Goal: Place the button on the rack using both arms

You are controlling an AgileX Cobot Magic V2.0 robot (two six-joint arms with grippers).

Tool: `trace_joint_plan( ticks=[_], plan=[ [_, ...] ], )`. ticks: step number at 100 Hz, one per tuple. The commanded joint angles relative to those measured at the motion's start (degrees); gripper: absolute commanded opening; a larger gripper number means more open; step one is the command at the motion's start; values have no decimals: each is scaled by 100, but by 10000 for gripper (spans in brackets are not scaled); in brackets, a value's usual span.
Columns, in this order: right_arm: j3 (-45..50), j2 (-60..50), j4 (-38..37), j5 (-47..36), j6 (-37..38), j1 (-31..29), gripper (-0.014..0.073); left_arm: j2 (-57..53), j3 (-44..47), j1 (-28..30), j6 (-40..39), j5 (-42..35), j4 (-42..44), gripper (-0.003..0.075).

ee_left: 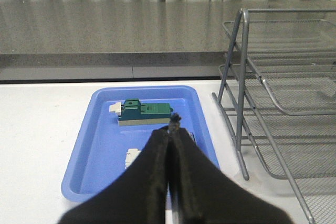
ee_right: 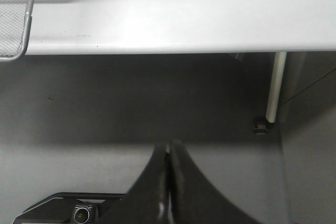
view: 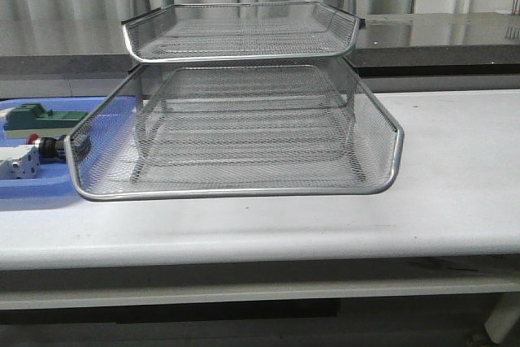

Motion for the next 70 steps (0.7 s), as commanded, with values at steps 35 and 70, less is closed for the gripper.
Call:
trace_joint_plan(
  ticks=[35,70],
  plan=[
    [-178,29,-85,-312,-17,-2,-67,3876,-3582,8,340,1797,262,-20],
    [-178,29,-85,-312,-17,-2,-67,6057,-5637,8,1375,3419,252,-15]
  ],
)
